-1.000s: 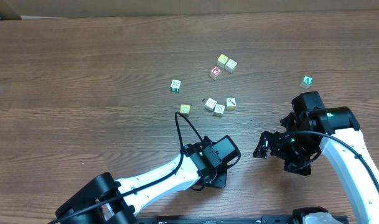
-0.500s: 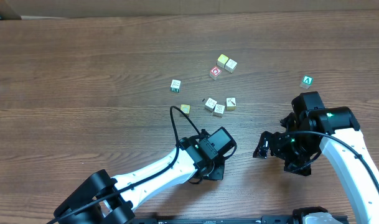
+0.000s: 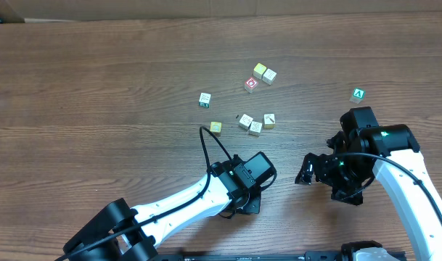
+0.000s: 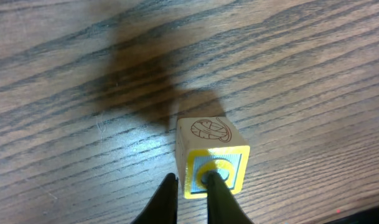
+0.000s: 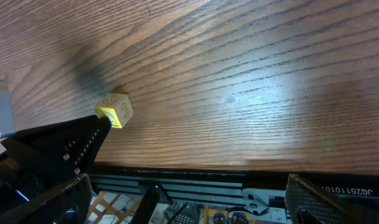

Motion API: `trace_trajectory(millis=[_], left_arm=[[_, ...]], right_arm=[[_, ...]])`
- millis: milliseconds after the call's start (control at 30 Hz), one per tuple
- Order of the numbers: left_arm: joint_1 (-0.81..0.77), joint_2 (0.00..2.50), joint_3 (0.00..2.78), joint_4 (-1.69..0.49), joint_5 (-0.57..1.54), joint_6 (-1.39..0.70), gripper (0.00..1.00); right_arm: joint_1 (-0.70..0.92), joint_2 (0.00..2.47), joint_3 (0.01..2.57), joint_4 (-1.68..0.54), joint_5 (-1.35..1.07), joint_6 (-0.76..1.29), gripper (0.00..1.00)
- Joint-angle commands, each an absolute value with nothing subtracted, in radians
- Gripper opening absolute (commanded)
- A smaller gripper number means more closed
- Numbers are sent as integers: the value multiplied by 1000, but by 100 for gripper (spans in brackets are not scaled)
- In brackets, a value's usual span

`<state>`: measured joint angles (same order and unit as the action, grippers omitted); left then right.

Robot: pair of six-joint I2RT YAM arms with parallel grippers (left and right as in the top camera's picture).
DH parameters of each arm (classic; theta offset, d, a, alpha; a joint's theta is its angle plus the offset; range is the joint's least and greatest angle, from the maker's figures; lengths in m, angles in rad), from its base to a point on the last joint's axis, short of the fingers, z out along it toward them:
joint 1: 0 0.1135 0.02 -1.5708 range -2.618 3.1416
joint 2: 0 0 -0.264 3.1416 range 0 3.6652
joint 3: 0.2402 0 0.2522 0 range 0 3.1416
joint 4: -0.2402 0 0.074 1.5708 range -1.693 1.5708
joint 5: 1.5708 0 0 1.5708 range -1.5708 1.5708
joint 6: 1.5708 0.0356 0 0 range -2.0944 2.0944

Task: Flip 5 blocks
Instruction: 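Carry the block toward the front and rotate it with the left gripper, then set the block down at front center and open the left gripper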

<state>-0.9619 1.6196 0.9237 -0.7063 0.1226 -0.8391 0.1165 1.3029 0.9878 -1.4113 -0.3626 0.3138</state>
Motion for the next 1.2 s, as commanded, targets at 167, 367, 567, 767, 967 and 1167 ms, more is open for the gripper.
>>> trace_trajectory(millis=[167,367,567,767,967,1167], left_arm=[[-962,1613,945,-706,97,-949,4],[-962,1613,945,-705,97,-995,9],[-962,1611,945,-703,93,-968,26],[-962,1570,955,-738,42,-912,30],[-961,1461,1003,-787,-13,-793,39],[-843,1434,1100,-835,-113,-590,61]], right_arm=[[112,1303,1007,-1423,-367,307,100],[112,1303,1007,-1423,-367,307,100],[112,1303,1007,-1424,-367,307,100],[112,1303,1007,-1424,-367,307,100],[112,1303,1007,-1423,-367,307,100],[112,1303,1007,-1415,-368,307,100]])
